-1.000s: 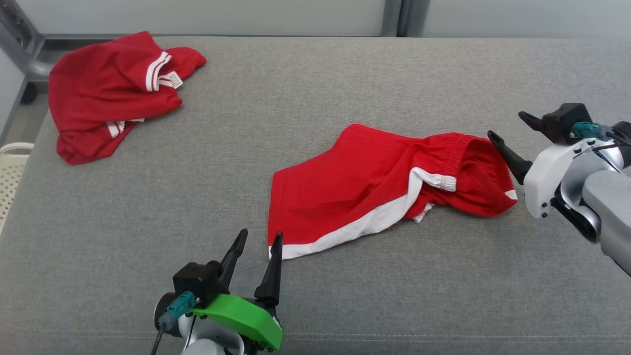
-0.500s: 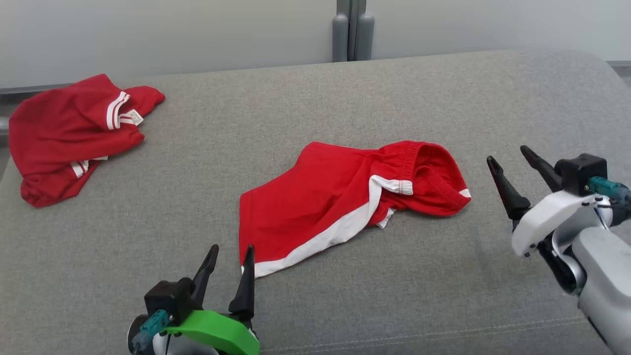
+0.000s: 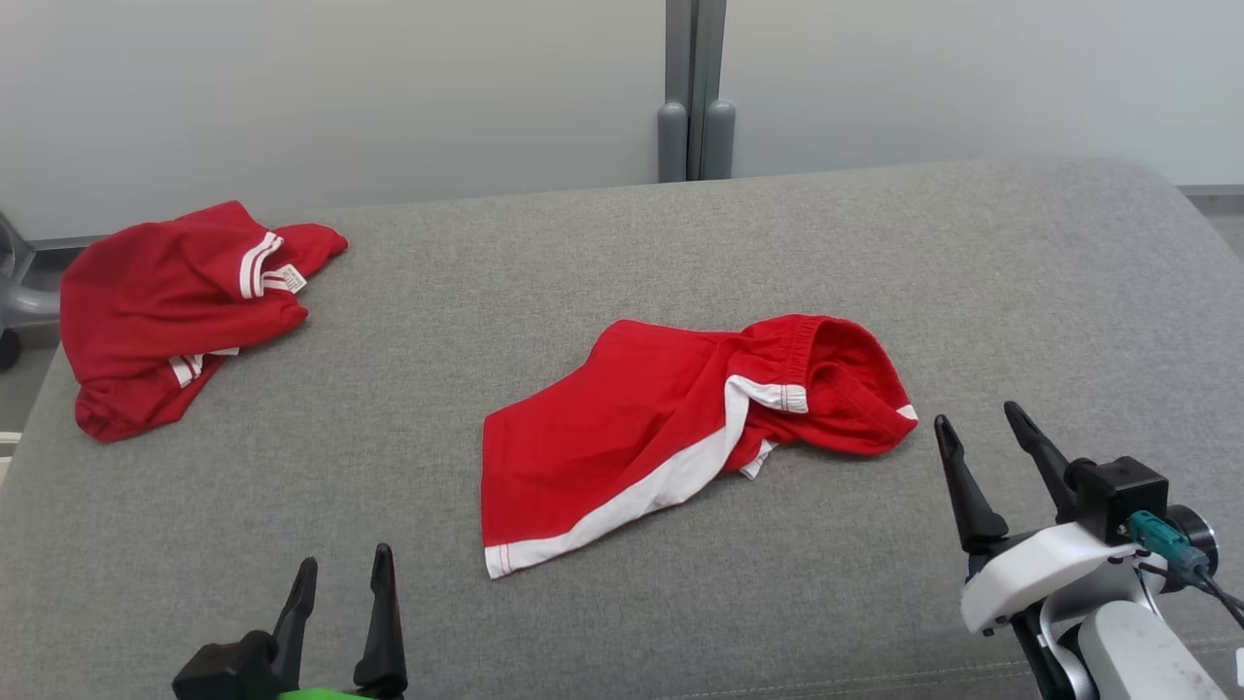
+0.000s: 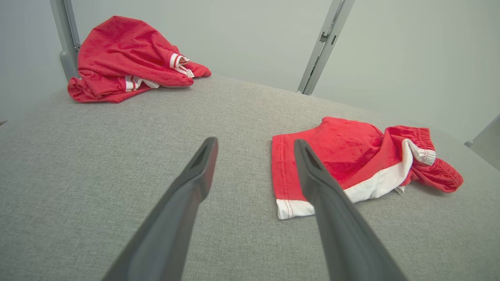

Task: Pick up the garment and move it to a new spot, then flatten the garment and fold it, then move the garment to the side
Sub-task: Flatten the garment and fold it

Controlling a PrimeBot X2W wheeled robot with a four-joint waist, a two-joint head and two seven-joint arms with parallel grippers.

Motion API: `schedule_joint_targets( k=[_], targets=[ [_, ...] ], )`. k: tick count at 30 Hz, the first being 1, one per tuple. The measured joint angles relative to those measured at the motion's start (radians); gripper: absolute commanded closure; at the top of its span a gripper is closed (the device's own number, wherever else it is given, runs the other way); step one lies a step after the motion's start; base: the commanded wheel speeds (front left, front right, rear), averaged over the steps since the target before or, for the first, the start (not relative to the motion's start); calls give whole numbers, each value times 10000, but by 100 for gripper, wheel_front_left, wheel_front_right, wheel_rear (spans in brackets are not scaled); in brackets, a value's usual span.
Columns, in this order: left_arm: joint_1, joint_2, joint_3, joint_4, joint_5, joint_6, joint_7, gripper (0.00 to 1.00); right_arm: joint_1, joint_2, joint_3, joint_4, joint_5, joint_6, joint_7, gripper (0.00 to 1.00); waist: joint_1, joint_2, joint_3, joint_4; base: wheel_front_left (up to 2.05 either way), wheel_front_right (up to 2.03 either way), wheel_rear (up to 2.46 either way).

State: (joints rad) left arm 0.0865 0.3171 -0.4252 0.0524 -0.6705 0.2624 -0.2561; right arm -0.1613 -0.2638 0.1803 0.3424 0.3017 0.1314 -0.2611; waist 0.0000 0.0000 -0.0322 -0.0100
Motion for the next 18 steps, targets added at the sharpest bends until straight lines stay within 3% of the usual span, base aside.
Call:
schedule_joint_targets(
  k=[6, 18],
  targets=[
    [698, 213, 357, -514, -65, 157, -10, 0, 680, 715, -433, -955, -389, 0, 364, 0, 0, 0, -245, 2, 0, 0, 0],
    [878, 305, 332, -711, -79, 198, -6, 0, 861, 836, -451, -1494, -757, 0, 867, 0, 0, 0, -298, 40, 0, 0, 0]
  ],
)
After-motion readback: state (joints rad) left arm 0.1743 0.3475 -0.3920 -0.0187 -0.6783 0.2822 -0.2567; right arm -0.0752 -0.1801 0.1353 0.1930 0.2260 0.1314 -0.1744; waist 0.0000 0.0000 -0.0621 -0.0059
